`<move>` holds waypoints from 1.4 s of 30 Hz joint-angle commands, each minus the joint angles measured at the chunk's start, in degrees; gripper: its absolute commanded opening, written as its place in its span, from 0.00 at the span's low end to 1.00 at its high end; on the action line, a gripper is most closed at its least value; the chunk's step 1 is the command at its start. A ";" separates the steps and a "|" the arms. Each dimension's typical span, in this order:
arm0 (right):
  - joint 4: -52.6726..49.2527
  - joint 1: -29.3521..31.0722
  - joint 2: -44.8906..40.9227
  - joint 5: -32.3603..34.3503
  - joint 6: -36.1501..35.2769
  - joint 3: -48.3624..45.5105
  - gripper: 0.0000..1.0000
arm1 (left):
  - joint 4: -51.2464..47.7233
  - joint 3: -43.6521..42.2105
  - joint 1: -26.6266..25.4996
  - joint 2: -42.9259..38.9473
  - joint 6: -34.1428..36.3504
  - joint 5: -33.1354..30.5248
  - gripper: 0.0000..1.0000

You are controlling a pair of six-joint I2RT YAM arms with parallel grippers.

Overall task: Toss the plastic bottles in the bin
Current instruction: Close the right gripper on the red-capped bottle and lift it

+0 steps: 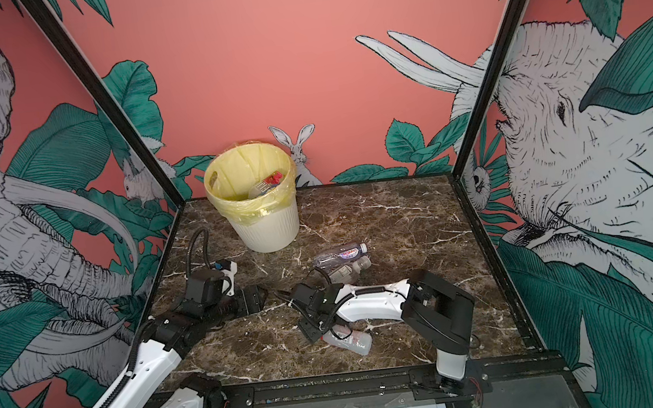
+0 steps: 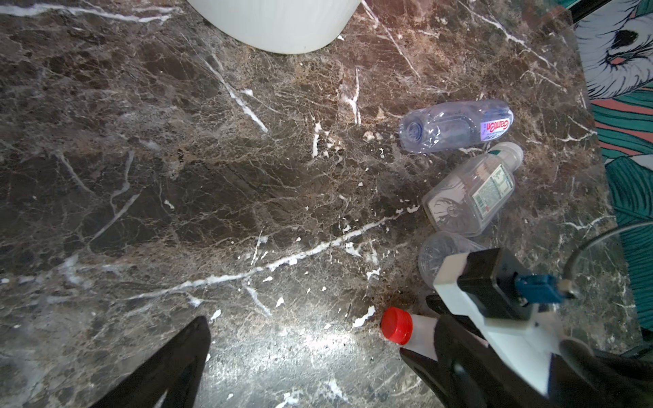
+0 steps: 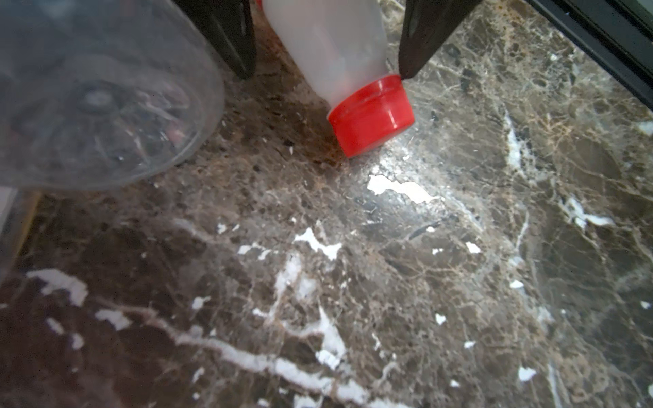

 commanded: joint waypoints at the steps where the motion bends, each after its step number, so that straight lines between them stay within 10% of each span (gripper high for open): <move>1: 1.13 0.38 1.16 -0.50 0.20 1.19 0.61 | -0.73 -0.54 -0.06 -0.75 -0.53 -0.91 0.99; 17: 3.59 0.92 1.10 -1.45 1.83 0.95 0.41 | -1.59 -0.03 -0.06 -1.38 -0.51 -1.67 0.99; 42: 19.19 -5.82 -14.38 -2.29 14.33 -7.00 0.35 | -1.96 0.41 -0.06 -3.04 -1.19 -1.79 1.00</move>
